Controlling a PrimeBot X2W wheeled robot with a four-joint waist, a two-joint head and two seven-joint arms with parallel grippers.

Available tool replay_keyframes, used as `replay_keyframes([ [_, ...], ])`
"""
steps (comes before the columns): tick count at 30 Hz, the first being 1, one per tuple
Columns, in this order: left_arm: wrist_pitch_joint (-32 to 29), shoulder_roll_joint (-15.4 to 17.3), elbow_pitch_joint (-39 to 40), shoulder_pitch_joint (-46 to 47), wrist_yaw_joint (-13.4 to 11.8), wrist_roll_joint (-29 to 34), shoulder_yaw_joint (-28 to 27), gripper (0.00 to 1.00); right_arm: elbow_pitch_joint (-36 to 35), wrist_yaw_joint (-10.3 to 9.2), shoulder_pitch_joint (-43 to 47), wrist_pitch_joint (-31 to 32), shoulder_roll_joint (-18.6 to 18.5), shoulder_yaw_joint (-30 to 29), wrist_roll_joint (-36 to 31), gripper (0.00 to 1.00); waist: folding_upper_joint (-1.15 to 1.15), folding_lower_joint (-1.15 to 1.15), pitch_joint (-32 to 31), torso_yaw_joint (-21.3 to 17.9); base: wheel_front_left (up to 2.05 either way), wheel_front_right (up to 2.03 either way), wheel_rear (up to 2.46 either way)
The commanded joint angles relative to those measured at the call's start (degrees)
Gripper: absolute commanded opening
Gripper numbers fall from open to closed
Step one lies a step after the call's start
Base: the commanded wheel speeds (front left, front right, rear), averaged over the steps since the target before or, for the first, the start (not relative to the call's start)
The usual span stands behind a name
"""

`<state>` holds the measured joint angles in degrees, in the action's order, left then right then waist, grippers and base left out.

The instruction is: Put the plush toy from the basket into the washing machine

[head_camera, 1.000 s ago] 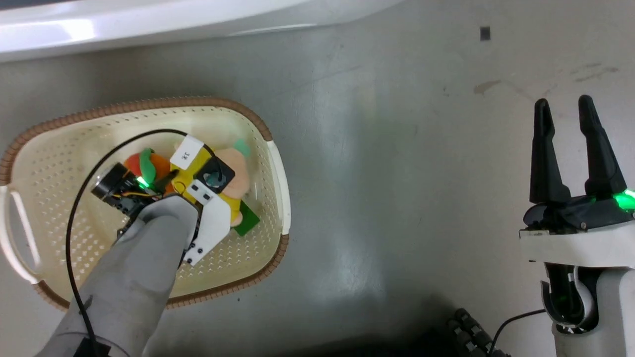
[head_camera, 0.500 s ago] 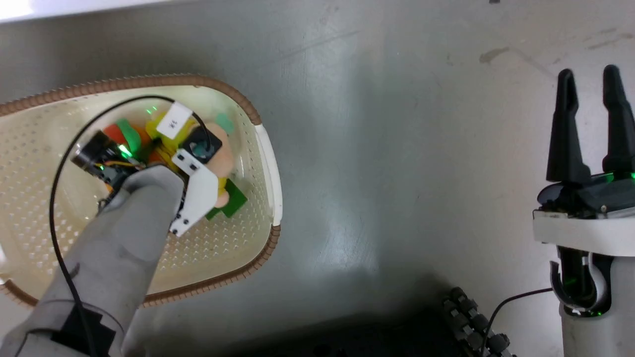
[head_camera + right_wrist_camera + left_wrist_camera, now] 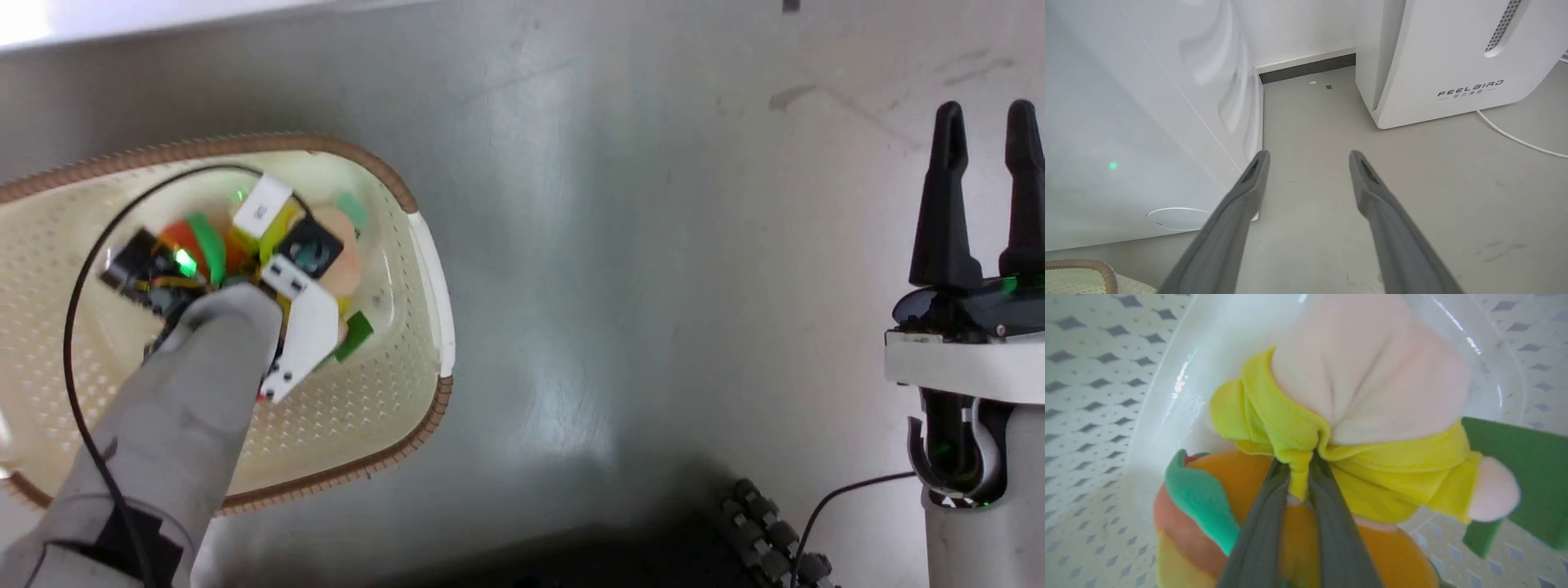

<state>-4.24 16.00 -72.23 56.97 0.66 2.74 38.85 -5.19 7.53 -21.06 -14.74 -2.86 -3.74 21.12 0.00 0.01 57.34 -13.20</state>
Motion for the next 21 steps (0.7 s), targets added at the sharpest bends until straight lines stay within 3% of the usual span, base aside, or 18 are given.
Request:
replay_keyframes([
  [1, -0.1, 1.4, -1.7, -2.6, -0.3, -0.8, -0.2, 0.00, 0.8, -0.04, -0.2, -0.3, 0.0, -0.3, -0.7, 1.00, 0.00, -0.01, -2.6, 0.7, 0.00, 0.00, 0.00],
  [16, 6.9, -4.9, -1.7, -13.6, 0.2, -6.5, -1.8, 0.00, 5.6, -0.04, 5.3, -0.3, 0.0, -1.1, -4.4, 1.00, 0.00, -0.01, -19.1, 3.9, 0.00, 0.00, 0.00],
  [21, 10.3, -7.1, -1.7, -15.7, 1.7, -8.6, -2.5, 0.00, 5.7, -0.04, 7.7, -0.3, 0.0, -1.5, -6.2, 1.00, 0.00, -0.01, -25.0, 6.1, 0.00, 0.00, 0.00],
])
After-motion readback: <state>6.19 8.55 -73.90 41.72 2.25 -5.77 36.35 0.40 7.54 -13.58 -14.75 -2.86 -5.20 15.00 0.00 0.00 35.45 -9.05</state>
